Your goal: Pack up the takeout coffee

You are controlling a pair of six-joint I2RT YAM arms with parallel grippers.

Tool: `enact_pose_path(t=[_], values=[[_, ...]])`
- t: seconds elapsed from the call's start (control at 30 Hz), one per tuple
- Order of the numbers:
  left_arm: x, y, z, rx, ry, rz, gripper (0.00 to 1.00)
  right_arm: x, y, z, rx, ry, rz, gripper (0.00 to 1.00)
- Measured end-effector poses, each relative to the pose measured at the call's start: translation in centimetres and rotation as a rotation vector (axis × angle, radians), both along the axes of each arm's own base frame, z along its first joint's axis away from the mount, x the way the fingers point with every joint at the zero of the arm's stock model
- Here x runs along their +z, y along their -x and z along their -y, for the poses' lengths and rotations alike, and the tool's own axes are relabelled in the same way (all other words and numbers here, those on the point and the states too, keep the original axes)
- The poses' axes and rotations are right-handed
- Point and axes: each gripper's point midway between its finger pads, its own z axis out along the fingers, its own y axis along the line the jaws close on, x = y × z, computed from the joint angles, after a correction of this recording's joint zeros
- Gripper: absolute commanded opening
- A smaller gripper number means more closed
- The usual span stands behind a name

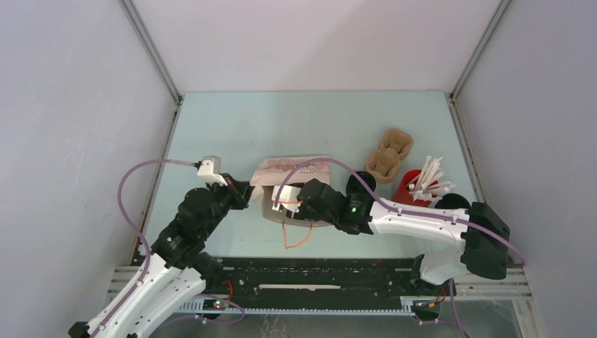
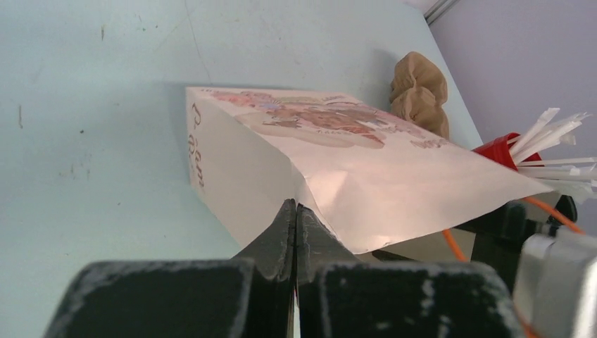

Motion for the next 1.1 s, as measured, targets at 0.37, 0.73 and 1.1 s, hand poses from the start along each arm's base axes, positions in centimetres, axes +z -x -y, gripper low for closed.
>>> enact_pose_path(t=[0.37, 0.73, 1.1], values=[[2.2, -0.1, -0.1, -0.016, -0.064, 0.008, 0.0, 0.8, 0.1, -1.4, 0.059, 0.137, 0.129, 0.8], [1.1, -0.1, -0.1, -0.023, -0.095, -0.023, 0.0, 0.8, -1.2, -1.9, 0.028, 0.226, 0.166, 0.94], [1.7, 0.4, -0.3, -0.028, -0.078, 0.0, 0.0, -1.3, -2.4, -1.4, 0.024, 0.336, 0.133, 1.0]])
